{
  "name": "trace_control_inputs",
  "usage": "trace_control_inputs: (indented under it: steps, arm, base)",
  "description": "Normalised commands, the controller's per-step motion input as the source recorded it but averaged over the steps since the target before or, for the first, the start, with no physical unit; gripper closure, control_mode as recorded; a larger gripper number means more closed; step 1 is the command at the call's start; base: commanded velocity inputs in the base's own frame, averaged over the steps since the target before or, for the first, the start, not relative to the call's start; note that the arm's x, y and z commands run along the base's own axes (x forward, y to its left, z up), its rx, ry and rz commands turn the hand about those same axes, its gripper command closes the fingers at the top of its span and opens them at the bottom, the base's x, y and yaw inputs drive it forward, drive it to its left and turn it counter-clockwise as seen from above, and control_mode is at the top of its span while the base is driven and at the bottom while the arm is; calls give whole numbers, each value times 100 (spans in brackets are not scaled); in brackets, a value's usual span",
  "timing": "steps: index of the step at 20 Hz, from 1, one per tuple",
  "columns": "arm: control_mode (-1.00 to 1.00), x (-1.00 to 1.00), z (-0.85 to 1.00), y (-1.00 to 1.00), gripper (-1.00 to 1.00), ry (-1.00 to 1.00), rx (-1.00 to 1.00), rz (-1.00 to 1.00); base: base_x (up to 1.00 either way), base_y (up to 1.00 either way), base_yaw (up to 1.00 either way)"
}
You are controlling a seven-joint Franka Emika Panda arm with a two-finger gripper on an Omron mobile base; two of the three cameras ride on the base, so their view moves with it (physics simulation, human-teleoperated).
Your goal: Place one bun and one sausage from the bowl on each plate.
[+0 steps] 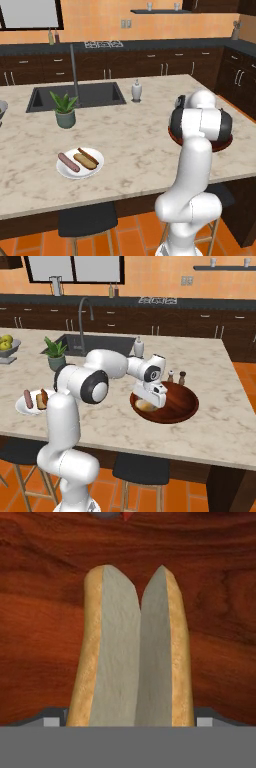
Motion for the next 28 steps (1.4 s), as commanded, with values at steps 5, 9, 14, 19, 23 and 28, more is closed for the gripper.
trace_control_inputs:
  steps: [5, 9, 14, 19, 23, 28]
  arm:
    - [-100, -37, 8, 0, 100, -8, 0, 0]
    - [-100, -84, 54, 38, 100, -31, -3, 1]
    - [-100, -99, 59, 53, 100, -15, -9, 1]
    - [-100, -59, 46, 60, 100, -4, -7, 17]
    - [-100, -44, 40, 81, 100, 0, -8, 19]
    - [-100, -34, 43, 74, 100, 0, -3, 7]
  base:
    - [0, 0, 0]
    - [0, 0, 0]
    - [0, 0, 0]
    - [0, 0, 0]
    - [0, 0, 0]
    - [0, 0, 0]
